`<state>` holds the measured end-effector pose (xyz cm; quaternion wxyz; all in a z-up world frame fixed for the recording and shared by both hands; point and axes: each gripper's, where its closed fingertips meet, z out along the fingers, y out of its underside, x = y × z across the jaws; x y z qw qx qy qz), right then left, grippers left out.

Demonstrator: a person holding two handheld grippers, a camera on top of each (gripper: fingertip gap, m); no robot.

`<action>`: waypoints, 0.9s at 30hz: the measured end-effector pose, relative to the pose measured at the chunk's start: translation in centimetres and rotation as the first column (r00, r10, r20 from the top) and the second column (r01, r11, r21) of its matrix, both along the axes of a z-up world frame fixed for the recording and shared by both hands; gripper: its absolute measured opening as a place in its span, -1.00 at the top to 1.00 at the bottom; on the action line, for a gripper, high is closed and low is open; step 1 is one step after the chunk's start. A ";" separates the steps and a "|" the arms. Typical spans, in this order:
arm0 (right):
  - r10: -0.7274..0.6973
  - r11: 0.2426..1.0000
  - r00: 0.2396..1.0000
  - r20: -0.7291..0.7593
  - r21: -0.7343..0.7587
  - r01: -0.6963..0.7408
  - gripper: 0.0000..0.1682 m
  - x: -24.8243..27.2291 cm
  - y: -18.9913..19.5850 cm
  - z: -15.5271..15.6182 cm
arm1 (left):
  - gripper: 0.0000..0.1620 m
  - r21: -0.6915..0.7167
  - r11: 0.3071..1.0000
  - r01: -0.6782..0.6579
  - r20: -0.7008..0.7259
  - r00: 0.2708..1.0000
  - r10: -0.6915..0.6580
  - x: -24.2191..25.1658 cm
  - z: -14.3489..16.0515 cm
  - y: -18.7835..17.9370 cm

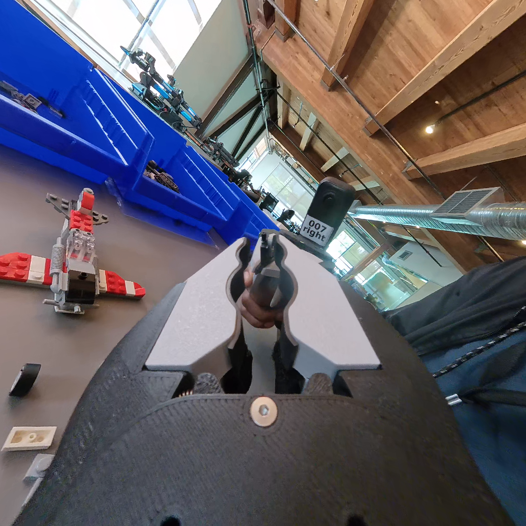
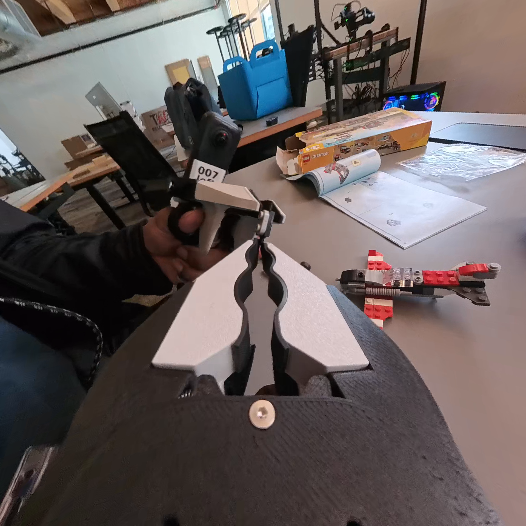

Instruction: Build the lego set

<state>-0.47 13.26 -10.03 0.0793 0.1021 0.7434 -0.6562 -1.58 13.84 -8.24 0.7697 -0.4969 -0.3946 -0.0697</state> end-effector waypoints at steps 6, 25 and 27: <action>0.073 0.995 0.997 0.010 0.071 -0.074 0.97 0.8 0.1 -1.0 | 0.61 -0.045 0.998 0.046 0.005 0.999 -0.046 0.4 -0.4 -0.4; -0.131 0.991 0.985 -0.116 -0.027 0.128 0.90 -1.6 0.3 0.4 | 0.90 0.146 0.989 -0.021 0.156 0.988 -0.003 -0.9 -0.8 -0.4; -0.226 0.974 0.954 -0.199 -0.079 0.214 0.87 -2.1 0.4 1.0 | 0.90 0.293 0.950 -0.105 0.209 0.977 0.043 -1.6 -0.3 -1.1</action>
